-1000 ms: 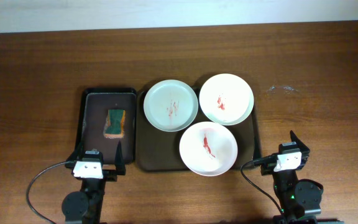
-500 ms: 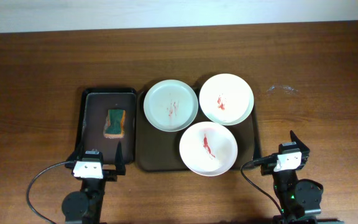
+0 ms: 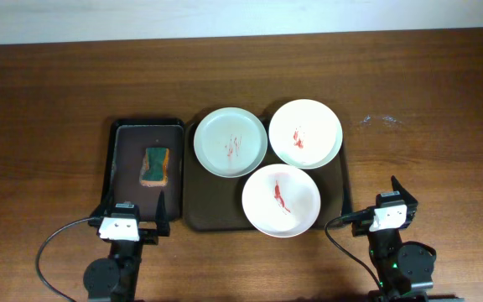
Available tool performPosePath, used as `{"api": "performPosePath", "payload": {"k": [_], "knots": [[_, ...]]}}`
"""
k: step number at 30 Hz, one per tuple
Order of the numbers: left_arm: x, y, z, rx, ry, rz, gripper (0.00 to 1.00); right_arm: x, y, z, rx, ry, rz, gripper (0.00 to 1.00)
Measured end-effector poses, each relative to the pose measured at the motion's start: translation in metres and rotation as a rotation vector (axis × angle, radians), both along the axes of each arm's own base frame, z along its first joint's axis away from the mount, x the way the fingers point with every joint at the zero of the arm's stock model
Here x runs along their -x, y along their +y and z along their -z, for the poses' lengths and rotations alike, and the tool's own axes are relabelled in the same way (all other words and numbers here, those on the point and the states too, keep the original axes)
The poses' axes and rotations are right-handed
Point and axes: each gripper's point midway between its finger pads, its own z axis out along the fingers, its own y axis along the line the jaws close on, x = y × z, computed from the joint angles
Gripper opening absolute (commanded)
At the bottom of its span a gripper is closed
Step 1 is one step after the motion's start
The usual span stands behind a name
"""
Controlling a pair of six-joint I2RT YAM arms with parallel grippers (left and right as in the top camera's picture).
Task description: Clean dirty plates on tray and stack at the side
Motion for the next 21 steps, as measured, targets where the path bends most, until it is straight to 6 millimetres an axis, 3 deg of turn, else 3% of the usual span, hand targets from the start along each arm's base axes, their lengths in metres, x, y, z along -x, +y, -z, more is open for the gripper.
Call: {"api": "performPosePath", "payload": {"k": [8, 14, 18, 21], "knots": [[0.009, 0.000, 0.006, 0.000, 0.119, -0.001, 0.99, 0.000, 0.000, 0.002, -0.180, 0.024, 0.014, 0.99], [0.009, 0.000, -0.006, 0.001, 0.227, -0.001, 0.99, 0.010, 0.000, 0.009, -0.222, 0.163, 0.033, 0.99], [0.000, -0.002, -0.010, 0.004, 0.328, 0.012, 0.99, 0.011, 0.005, -0.003, -0.227, 0.209, 0.010, 0.99], [-0.009, -0.004, -0.015, 0.008, 0.425, 0.022, 0.99, 0.004, 0.019, -0.012, -0.242, 0.317, -0.058, 0.99]]}}
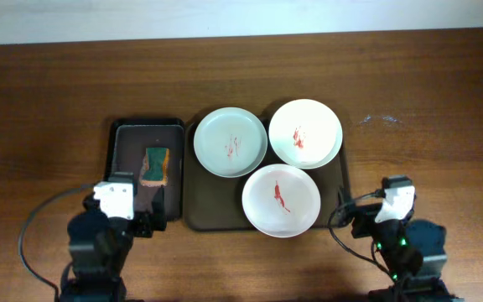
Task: Clean dirty plates on tray and stack at the side
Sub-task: 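Reach the left gripper to the sponge and grasp it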
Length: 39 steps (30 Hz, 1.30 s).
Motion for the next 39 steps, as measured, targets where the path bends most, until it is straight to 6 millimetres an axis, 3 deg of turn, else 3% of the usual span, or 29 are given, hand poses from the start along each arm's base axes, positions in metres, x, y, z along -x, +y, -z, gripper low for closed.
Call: {"api": "performPosePath", "payload": {"k": [4, 9, 13, 16, 18, 20, 23, 27, 30, 35, 39], "knots": [[-0.013, 0.000, -0.006, 0.001, 0.174, 0.001, 0.99, -0.010, 0.007, 0.002, -0.040, 0.213, -0.014, 0.99], [-0.027, -0.001, 0.003, 0.002, 0.460, 0.005, 0.99, -0.021, 0.011, 0.014, -0.051, 0.492, -0.020, 0.99], [-0.035, 0.000, 0.012, 0.003, 0.543, 0.005, 0.99, -0.028, 0.029, 0.028, -0.111, 0.613, -0.096, 0.99], [-0.041, 0.000, 0.015, 0.003, 0.544, 0.005, 0.99, -0.027, 0.038, 0.038, -0.147, 0.668, -0.136, 0.99], [-0.055, 0.000, 0.007, 0.002, 0.480, 0.005, 0.98, -0.027, 0.040, 0.042, -0.157, 0.687, -0.143, 0.99], [-0.069, 0.000, -0.004, 0.002, 0.407, 0.005, 0.89, -0.027, 0.041, 0.044, -0.161, 0.695, -0.145, 0.98], [-0.086, 0.000, -0.008, -0.001, 0.354, 0.008, 0.89, -0.027, 0.041, 0.043, -0.169, 0.697, -0.146, 0.96], [-0.101, 0.000, 0.023, -0.001, 0.425, 0.008, 0.76, -0.027, 0.042, 0.043, -0.172, 0.697, -0.149, 0.96], [-0.112, 0.000, 0.063, -0.003, 0.515, 0.009, 0.67, -0.027, 0.043, 0.043, -0.174, 0.697, -0.152, 0.96], [-0.110, 0.000, 0.120, -0.002, 0.671, 0.010, 0.56, -0.027, 0.043, 0.043, -0.174, 0.697, -0.152, 0.96], [-0.107, 0.000, 0.141, 0.000, 0.728, 0.010, 0.46, -0.027, 0.043, 0.043, -0.174, 0.696, -0.152, 0.96]]}}
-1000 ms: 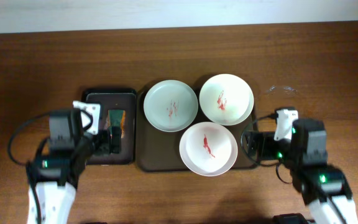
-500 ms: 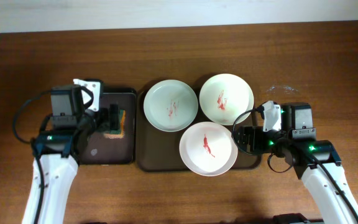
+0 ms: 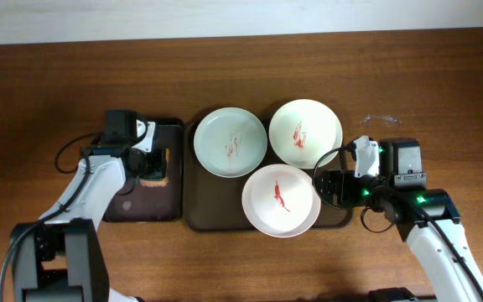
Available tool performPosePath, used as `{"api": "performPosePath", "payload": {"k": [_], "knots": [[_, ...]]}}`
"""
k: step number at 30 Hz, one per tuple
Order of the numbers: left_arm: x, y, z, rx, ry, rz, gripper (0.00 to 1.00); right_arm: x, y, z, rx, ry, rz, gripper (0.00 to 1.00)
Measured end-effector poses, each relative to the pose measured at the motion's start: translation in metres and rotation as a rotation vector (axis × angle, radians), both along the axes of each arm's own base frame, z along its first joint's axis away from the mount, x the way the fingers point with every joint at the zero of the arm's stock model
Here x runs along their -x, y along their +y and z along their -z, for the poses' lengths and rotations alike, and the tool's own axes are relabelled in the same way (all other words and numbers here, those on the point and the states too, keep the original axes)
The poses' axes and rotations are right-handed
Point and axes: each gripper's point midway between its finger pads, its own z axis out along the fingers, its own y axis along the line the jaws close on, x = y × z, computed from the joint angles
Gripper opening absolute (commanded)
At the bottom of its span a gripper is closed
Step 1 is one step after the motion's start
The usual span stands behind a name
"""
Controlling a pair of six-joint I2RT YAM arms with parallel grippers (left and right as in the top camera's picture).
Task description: Clean dirty plates on tray and stack at the side
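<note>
Three round plates smeared with red lie on the brown tray (image 3: 198, 210): a pale one at the back left (image 3: 231, 142), a white one at the back right (image 3: 305, 132) and a white one in front (image 3: 281, 200). The green and orange sponge (image 3: 156, 172) lies in the small black tray (image 3: 141, 205), partly hidden. My left gripper (image 3: 149, 155) hangs over the sponge's far end and looks open. My right gripper (image 3: 329, 188) sits at the brown tray's right edge, beside the front plate's right rim, its jaws apart with nothing in them.
The wooden table (image 3: 49, 84) extends bare to the left, the back and the far right. A faint scuff mark (image 3: 381, 120) shows to the right of the brown tray. Cables trail from both arms near the front edge.
My left arm has reached from the table's front edge to over the sponge in the black tray. My right gripper has moved left and forward to the brown tray's right edge by the front plate.
Both arms first rested at the front edge, grippers open, with the plates and sponge untouched. Then both had lifted a little and turned inward. Now the left gripper is over the sponge and the right one beside the front plate. No plate has moved.
</note>
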Motion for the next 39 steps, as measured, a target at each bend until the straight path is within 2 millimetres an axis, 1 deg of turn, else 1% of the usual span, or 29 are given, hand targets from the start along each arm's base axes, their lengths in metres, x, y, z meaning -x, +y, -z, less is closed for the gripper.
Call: {"api": "performPosePath", "payload": {"k": [3, 5, 6, 7, 8, 9, 16, 17, 18, 19, 21, 22, 23, 26, 28, 30, 31, 33, 35, 36, 37, 38, 39], "knots": [[0.000, 0.000, 0.008, -0.001, 0.018, 0.001, 0.41, 0.000, 0.000, 0.000, 0.000, 0.000, 0.001, 0.95], [0.001, 0.000, 0.014, 0.000, 0.031, 0.001, 0.27, 0.000, 0.000, 0.000, -0.001, 0.000, 0.000, 0.95], [0.001, 0.000, 0.015, -0.002, 0.033, 0.004, 0.17, 0.000, 0.000, 0.000, -0.001, 0.000, 0.000, 0.94], [0.000, 0.000, 0.016, -0.002, 0.031, 0.001, 0.01, 0.000, 0.000, 0.000, -0.001, 0.000, 0.000, 0.95], [-0.001, 0.000, 0.016, -0.002, 0.029, 0.003, 0.00, 0.000, 0.000, 0.000, -0.001, 0.000, 0.000, 0.95], [-0.001, 0.000, 0.016, 0.000, 0.028, 0.001, 0.00, 0.000, 0.000, 0.000, 0.000, 0.001, 0.000, 0.98], [0.000, -0.001, 0.014, 0.004, 0.031, 0.002, 0.00, 0.006, 0.000, 0.003, -0.002, 0.028, -0.001, 0.99], [0.001, -0.003, 0.010, 0.015, 0.023, 0.006, 0.00, 0.006, 0.000, 0.003, -0.002, 0.029, 0.000, 0.99], [-0.001, -0.006, 0.001, 0.030, -0.001, 0.012, 0.00, 0.006, 0.000, 0.003, -0.001, 0.028, -0.001, 0.99], [-0.004, -0.009, -0.016, 0.050, -0.047, 0.019, 0.00, 0.006, 0.000, 0.003, 0.000, 0.028, 0.000, 1.00], [-0.004, -0.013, -0.043, 0.080, -0.106, 0.009, 0.00, 0.006, -0.001, 0.007, 0.006, 0.043, 0.003, 0.91], [-0.002, -0.015, -0.054, 0.092, -0.125, 0.004, 0.00, 0.006, -0.002, 0.011, 0.009, 0.064, 0.009, 0.86], [0.000, -0.016, -0.056, 0.098, -0.123, 0.000, 0.00, 0.006, -0.002, 0.015, 0.010, 0.081, 0.009, 0.82], [0.013, -0.017, -0.051, 0.113, -0.062, -0.018, 0.00, 0.007, -0.002, 0.033, 0.013, 0.156, 0.012, 0.68], [0.017, -0.017, -0.049, 0.123, -0.040, -0.043, 0.00, 0.008, -0.001, 0.044, 0.012, 0.200, 0.012, 0.63], [0.019, -0.017, -0.047, 0.132, -0.027, -0.069, 0.00, 0.011, 0.000, 0.061, 0.006, 0.275, 0.005, 0.57], [0.020, -0.017, -0.046, 0.136, -0.022, -0.079, 0.00, 0.012, 0.000, 0.066, 0.007, 0.297, 0.004, 0.54], [0.028, -0.017, -0.037, 0.140, 0.006, -0.095, 0.00, 0.015, 0.001, 0.079, 0.004, 0.350, 0.002, 0.43], [0.036, -0.017, -0.029, 0.141, 0.033, -0.103, 0.00, 0.018, 0.002, 0.090, 0.001, 0.396, 0.001, 0.43], [0.041, -0.017, -0.024, 0.141, 0.049, -0.104, 0.00, 0.020, 0.003, 0.099, -0.001, 0.429, 0.000, 0.40], [0.043, -0.017, -0.021, 0.140, 0.056, -0.105, 0.00, 0.020, 0.002, 0.102, 0.000, 0.442, 0.001, 0.37], [0.044, -0.017, -0.020, 0.141, 0.060, -0.108, 0.00, 0.021, 0.003, 0.105, -0.004, 0.451, -0.001, 0.29], [0.045, -0.017, -0.019, 0.141, 0.060, -0.109, 0.00, 0.021, 0.004, 0.106, -0.009, 0.456, -0.003, 0.25]]}}
